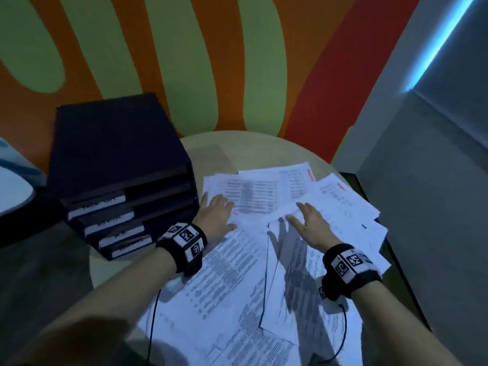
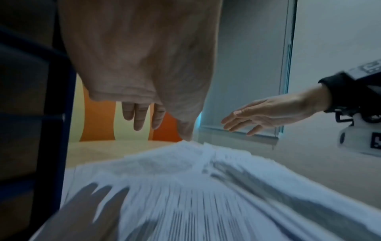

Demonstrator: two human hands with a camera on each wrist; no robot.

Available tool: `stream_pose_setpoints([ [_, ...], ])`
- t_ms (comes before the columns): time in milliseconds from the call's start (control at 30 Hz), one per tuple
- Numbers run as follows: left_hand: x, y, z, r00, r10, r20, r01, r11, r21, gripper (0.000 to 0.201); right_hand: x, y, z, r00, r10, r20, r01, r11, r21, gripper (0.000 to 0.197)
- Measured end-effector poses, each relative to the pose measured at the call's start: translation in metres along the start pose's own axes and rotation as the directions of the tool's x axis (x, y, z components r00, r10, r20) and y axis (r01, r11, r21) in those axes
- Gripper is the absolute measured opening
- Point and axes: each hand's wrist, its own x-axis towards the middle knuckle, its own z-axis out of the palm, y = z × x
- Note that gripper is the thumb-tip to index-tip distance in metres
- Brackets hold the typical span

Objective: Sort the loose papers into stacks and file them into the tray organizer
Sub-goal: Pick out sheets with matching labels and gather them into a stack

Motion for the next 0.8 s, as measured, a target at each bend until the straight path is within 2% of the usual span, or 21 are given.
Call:
stream_pose_setpoints([
  [100, 0.002, 0.004, 0.04, 0.991, 0.005, 0.137, -0.004, 1.0, -0.005, 0.075, -0.009, 0.025, 0.038, 0.989, 0.102, 0.109, -0.095, 0.993, -0.067, 0.076],
  [167, 0.003, 0.005, 0.064, 0.977, -0.013, 0.211, 0.026, 0.998, -0.056, 0.083, -0.019, 0.038, 0.055, 0.979, 0.108, 0.172, -0.092, 0.991, -0.099, 0.066],
  [267, 0.007, 0.005, 0.082, 0.96, -0.039, 0.277, 0.068, 0.993, -0.095, 0.093, -0.022, 0.045, 0.065, 0.982, 0.081, 0.172, -0.051, 0.984, -0.17, 0.055],
  [333, 0.009, 0.005, 0.09, 0.96, -0.039, 0.276, 0.065, 0.994, -0.087, 0.097, -0.019, 0.05, 0.07, 0.985, 0.066, 0.159, -0.034, 0.98, -0.195, 0.058],
  [400, 0.008, 0.004, 0.095, 0.963, -0.027, 0.267, 0.053, 0.994, -0.091, 0.097, -0.013, 0.057, 0.075, 0.985, 0.05, 0.167, -0.011, 0.974, -0.225, 0.071],
  [467, 0.009, 0.001, 0.1, 0.97, -0.029, 0.242, 0.052, 0.995, -0.09, 0.096, -0.009, 0.062, 0.08, 0.986, 0.036, 0.16, 0.005, 0.968, -0.252, 0.086],
  [567, 0.005, 0.007, 0.103, 0.974, -0.044, 0.223, 0.066, 0.994, -0.09, 0.089, -0.014, 0.064, 0.082, 0.99, 0.042, 0.138, -0.004, 0.965, -0.264, 0.095],
  [733, -0.001, 0.022, 0.108, 0.974, -0.093, 0.204, 0.108, 0.992, -0.064, 0.072, -0.035, 0.076, 0.067, 0.984, 0.114, 0.136, -0.091, 0.982, -0.168, 0.101],
  [800, -0.002, 0.023, 0.107, 0.977, -0.099, 0.187, 0.114, 0.991, -0.074, 0.067, -0.049, 0.091, 0.058, 0.98, 0.176, 0.088, -0.162, 0.976, -0.143, 0.095],
])
